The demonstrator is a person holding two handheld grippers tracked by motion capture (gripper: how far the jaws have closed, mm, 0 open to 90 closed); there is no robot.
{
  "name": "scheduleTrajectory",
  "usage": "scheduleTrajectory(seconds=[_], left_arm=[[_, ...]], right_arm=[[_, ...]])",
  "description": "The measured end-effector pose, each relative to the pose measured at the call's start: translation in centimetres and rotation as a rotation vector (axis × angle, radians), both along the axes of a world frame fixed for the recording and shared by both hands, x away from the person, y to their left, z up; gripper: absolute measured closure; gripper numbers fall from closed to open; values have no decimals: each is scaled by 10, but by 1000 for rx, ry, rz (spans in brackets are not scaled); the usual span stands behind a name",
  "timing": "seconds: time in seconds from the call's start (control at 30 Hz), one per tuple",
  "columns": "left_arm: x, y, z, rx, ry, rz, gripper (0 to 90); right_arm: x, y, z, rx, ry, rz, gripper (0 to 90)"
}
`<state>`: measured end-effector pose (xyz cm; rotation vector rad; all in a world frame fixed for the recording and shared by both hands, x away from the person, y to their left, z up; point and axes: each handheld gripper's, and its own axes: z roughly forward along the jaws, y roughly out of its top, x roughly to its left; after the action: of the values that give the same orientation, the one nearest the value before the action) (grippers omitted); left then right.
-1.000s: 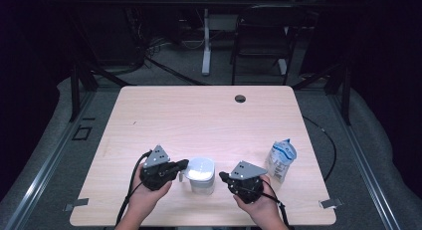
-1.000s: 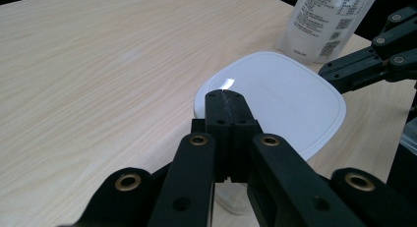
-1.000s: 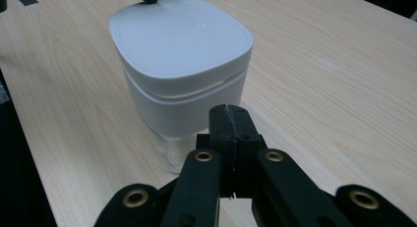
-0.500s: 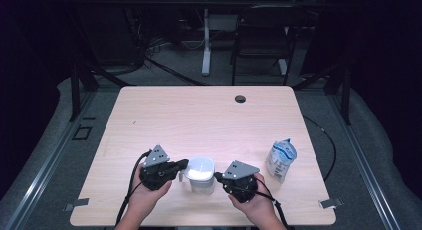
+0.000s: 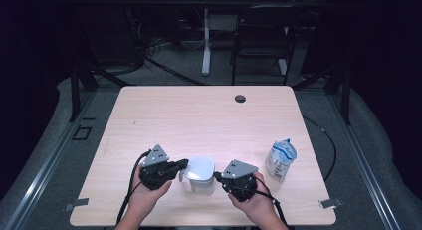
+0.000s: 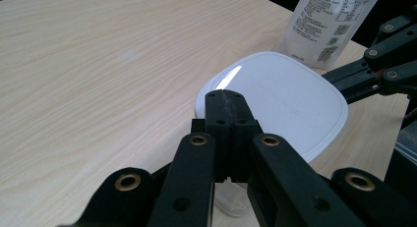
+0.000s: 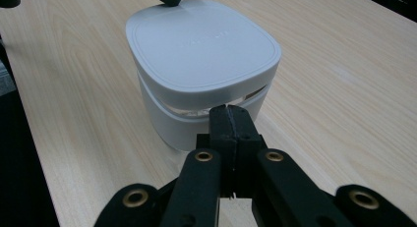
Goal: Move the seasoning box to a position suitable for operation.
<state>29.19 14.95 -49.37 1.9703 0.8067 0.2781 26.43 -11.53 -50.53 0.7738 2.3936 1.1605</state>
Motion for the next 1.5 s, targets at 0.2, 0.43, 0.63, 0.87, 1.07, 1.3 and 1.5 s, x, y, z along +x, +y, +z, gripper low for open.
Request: scheduleTrajectory(seconds=[0.2, 0.43, 0.63, 0.87, 1.07, 1.3, 1.5], left_arm=[[1, 1, 0, -6, 4, 4, 900], [0, 1, 0, -8, 8, 9, 894], [3, 7, -1, -10, 18, 37, 849], [5, 16, -1, -35, 26, 62, 752], [6, 25, 0, -58, 29, 90, 679], [6, 32, 4, -49, 14, 107, 646], [6, 40, 6, -52, 6, 132, 638]], right_arm=[[0, 0, 0, -4, 1, 3, 900], [0, 1, 1, 3, -1, 4, 900], [1, 1, 3, 2, -1, 3, 900], [2, 0, 4, 7, 5, 4, 900], [2, -1, 7, 12, 6, 3, 900], [2, 1, 12, 7, 0, 8, 900], [2, 5, 16, 6, -4, 12, 900]])
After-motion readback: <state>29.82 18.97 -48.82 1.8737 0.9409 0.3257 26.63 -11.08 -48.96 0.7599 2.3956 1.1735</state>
